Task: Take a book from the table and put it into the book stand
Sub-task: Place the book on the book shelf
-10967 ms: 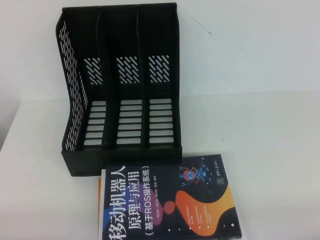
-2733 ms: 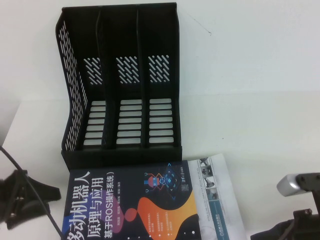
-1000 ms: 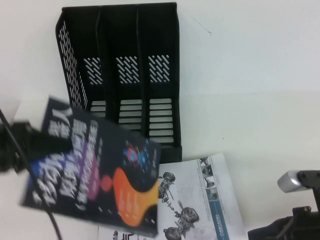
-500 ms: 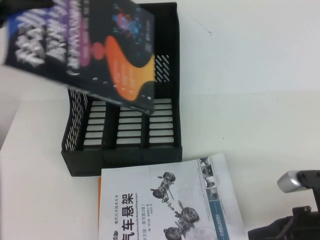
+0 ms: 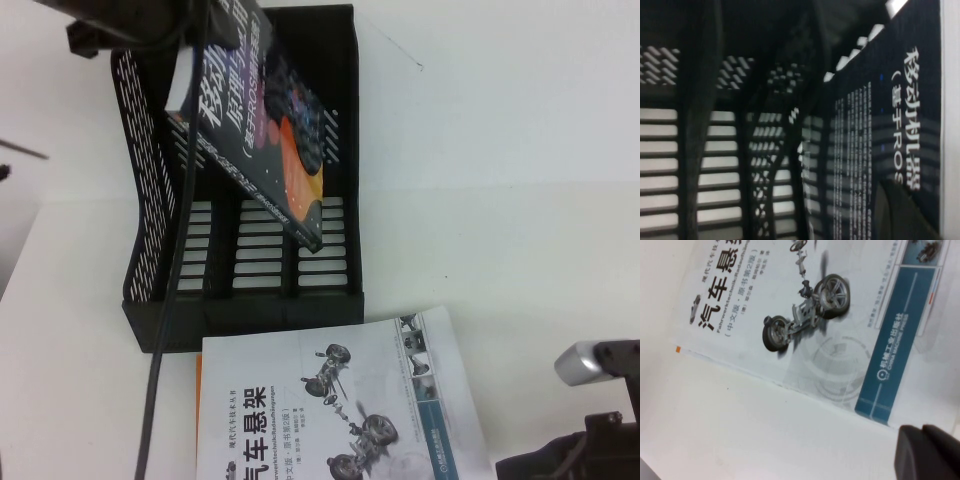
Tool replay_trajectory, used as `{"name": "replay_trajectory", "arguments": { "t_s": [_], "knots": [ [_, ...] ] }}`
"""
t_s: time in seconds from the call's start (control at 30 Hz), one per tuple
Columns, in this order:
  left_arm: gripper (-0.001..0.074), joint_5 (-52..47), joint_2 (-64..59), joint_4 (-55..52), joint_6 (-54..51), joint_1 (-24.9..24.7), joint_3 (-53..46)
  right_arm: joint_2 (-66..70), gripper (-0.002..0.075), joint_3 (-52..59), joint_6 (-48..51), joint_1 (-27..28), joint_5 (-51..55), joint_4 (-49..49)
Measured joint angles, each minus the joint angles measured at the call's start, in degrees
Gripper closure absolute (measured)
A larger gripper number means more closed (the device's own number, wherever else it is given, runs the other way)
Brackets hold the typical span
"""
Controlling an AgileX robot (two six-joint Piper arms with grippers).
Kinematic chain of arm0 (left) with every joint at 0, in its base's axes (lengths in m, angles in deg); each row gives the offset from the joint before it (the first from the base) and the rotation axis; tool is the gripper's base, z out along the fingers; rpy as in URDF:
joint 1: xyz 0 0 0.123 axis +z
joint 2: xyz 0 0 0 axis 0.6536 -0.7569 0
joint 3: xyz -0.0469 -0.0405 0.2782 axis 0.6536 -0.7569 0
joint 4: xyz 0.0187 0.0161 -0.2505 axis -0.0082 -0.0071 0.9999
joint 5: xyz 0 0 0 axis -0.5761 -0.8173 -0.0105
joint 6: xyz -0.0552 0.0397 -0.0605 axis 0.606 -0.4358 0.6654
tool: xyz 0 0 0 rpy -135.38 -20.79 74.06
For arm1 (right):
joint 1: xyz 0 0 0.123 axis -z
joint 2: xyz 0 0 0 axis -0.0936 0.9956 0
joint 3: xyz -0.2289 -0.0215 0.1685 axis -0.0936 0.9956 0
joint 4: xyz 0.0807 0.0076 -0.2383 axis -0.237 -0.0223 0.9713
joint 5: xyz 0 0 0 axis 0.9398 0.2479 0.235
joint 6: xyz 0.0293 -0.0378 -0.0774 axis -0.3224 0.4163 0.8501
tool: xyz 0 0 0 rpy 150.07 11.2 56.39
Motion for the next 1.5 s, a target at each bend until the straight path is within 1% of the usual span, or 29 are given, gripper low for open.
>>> {"name": "replay_trajectory", "arguments": {
  "t_s": [0.2, 0.53, 0.67, 0.93, 1.17, 1.2, 1.27, 1.37, 1.4, 1.43, 1.5],
  "knots": [
    [0.0617, 1.65, -4.13, 0.41, 1.98, -0.13, 0.44, 0.0, 0.0726, 0.0, 0.3, 0.0, 0.0, 0.0],
    [0.0617, 5.03, -8.14, 2.61, 2.03, -0.13, 0.77, 0.0, 0.0726, 0.0, 1.48, 0.0, -0.1, -0.6],
    [0.0617, 6.82, -10.24, 2.49, 1.48, -1.06, 0.83, 0.0, 0.0726, 0.0, 1.7, 0.0, -0.95, -0.89],
    [0.0617, 8.58, -13.73, -3.88, 0.88, -4.57, 0.91, 0.27, 0.0726, 0.0, 2.71, 0.0, -2.75, -2.48],
    [0.061, 8.93, -14.43, -6.33, 0.36, -4.77, 0.91, 2.58, 0.0726, 0.0, 3.6, 0.0, -2.75, -3.51],
    [0.0591, 9.37, -14.43, -6.33, 0.19, -4.77, 0.91, 2.81, 0.0726, 0.0, 3.88, 0.0, -2.75, -3.88],
    [0.0525, 11.1, -14.31, -6.22, 0.09, -4.77, 1.08, 3.34, 0.0726, 0.0, 4.2, 0.0, -2.75, -4.29],
    [0.0376, 13.38, -13.87, -5.85, -1.21, -4.77, 1.2, 3.59, 0.0726, 0.0, 4.71, 0.0, -2.75, -4.92],
    [0.0338, 13.99, -13.78, -5.6, -1.67, -4.77, 1.26, 3.59, 0.0726, 0.0, 4.95, 0.0, -2.75, -5.15],
    [0.0314, 14.44, -13.78, -5.36, -2.41, -4.77, 1.26, 3.63, 0.0726, 0.0, 5.04, 0.0, -2.75, -5.41],
    [0.0296, 14.9, -13.78, -5.11, -3.28, -4.77, 1.26, 3.63, 0.0726, 0.0, 5.33, 0.0, -2.75, -5.66]
  ]
}}
